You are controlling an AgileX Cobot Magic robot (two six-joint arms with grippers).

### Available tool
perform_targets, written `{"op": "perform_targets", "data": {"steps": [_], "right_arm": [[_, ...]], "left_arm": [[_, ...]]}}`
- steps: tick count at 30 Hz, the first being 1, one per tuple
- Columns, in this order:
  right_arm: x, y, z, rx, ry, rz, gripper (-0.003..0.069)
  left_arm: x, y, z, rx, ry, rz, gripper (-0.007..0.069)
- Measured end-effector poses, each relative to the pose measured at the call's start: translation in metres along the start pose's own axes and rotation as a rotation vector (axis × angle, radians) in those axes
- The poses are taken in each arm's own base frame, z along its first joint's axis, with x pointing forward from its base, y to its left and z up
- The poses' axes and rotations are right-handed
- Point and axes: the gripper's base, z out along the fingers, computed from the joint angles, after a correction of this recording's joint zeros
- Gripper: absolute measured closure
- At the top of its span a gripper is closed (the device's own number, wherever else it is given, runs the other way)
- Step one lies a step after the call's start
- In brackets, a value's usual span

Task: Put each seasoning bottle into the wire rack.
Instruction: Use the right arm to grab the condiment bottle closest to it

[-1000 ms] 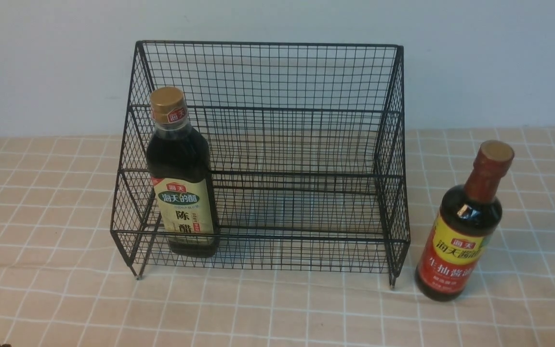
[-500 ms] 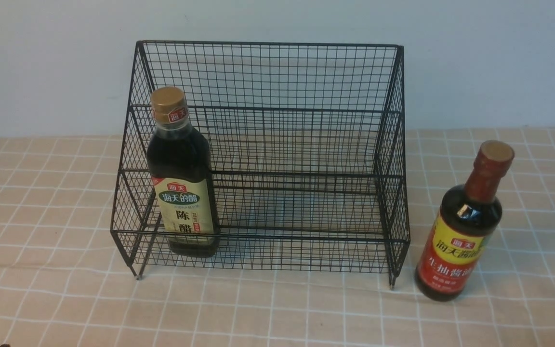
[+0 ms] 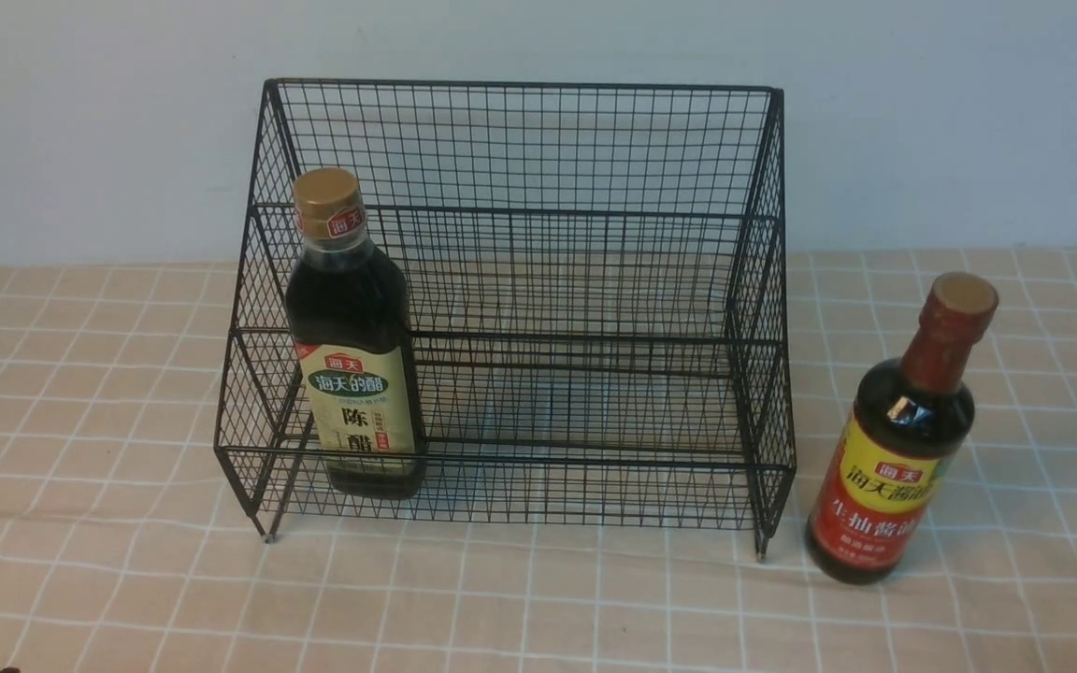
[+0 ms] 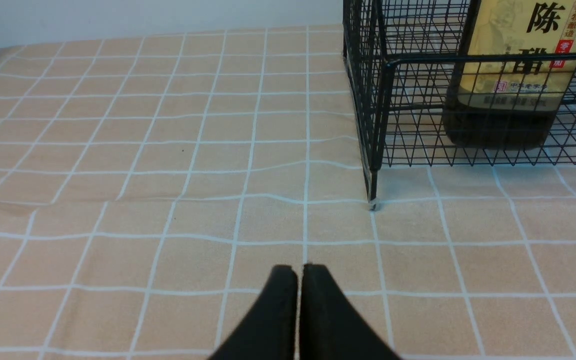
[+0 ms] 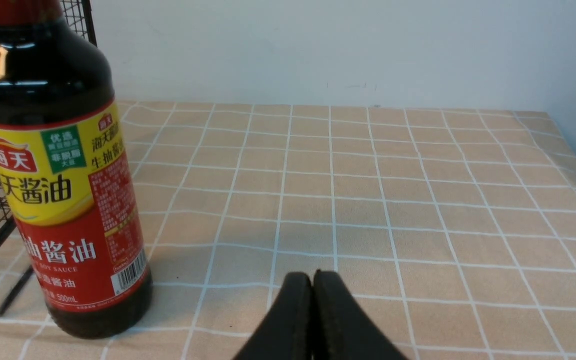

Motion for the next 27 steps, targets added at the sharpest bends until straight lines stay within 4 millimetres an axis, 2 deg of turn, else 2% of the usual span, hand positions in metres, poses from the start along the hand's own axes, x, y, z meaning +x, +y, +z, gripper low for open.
{"op": "perform_targets", "data": {"steps": [6,9,13,15,23,25,27], "right_arm": [[0.0,0.0,0.0,0.001,-0.004,-0.002,0.0673],[-0.008,0.0,0.0,0.0,-0.097,0.013,0.0673],[-0.03,-0.001,-0.005,-0.007,-0.347,0.102,0.0673],[-0.036,-0.001,-0.007,-0.012,-0.416,0.133,0.0673],[-0.041,-0.002,-0.01,-0.012,-0.488,0.126,0.0673],[-0.042,-0.002,-0.01,-0.022,-0.495,0.168,0.0673],[-0.044,-0.003,-0.012,-0.053,-0.522,0.308,0.0673]], "left_arm": [[0.0,0.0,0.0,0.0,0.0,0.0,0.0631],[0.0,0.0,0.0,0.0,0.0,0.0,0.0631],[0.0,0.0,0.0,0.0,0.0,0.0,0.0631],[0.0,0.0,0.0,0.0,0.0,0.0,0.0631],[0.0,0.0,0.0,0.0,0.0,0.0,0.0631],[0.0,0.0,0.0,0.0,0.0,0.0,0.0631],[0.0,0.0,0.0,0.0,0.0,0.0,0.0631]]}}
